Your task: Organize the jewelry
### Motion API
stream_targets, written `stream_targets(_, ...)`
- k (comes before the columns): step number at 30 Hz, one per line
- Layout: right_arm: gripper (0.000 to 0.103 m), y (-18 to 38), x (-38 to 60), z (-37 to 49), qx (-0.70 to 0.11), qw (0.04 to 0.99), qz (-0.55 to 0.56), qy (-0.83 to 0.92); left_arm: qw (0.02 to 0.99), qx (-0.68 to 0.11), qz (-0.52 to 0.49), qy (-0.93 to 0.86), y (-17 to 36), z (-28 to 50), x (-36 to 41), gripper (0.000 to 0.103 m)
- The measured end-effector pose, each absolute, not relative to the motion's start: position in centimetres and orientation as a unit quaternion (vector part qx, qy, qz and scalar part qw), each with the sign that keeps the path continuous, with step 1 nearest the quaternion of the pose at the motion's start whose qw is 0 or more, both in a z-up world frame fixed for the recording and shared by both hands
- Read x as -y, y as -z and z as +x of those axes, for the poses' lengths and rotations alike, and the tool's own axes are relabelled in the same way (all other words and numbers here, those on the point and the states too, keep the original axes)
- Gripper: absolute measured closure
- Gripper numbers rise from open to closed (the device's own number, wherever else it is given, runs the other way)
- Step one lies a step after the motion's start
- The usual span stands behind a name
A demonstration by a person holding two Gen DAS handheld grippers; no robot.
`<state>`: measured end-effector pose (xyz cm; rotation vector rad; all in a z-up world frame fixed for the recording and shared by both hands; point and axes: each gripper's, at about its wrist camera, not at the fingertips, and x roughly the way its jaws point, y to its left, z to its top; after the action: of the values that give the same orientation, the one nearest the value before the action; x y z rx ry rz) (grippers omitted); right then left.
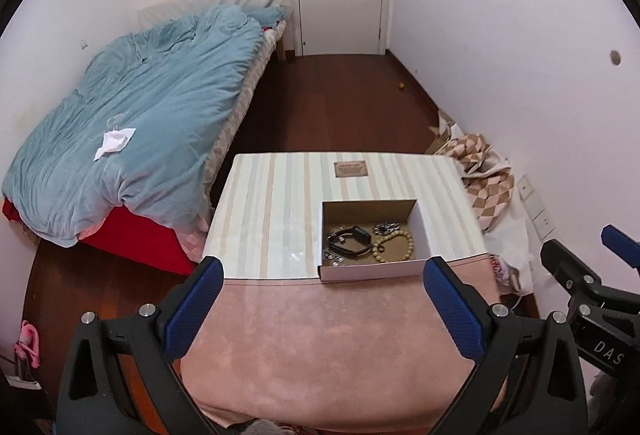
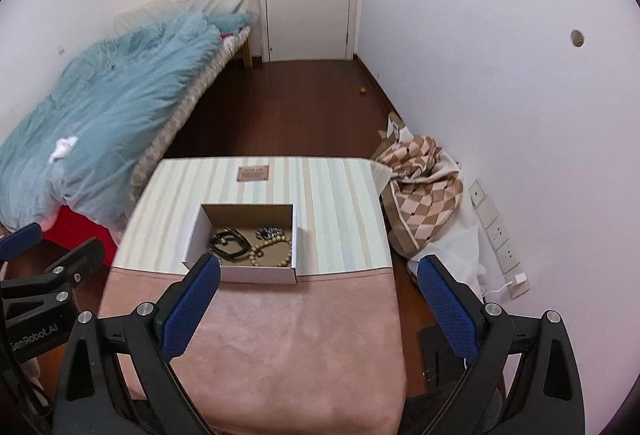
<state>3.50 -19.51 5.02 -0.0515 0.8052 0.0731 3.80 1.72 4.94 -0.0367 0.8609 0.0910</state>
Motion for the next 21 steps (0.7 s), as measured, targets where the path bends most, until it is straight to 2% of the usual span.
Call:
stream_targets(10,0.003,-8.9,20.5,-0.4,-0.369,0.928,-0.016,-0.037,0.920,-0.389,-0.031,-0.037,-8.6,0.4,-1.4,0.001)
stream_targets(21,0.003,-9.9,20.6,-2.0,-0.368,0.929,-0.025,-0.038,0.913,-0.404,-0.043,-0.035,-8.3,-0.9,-1.2,0.001)
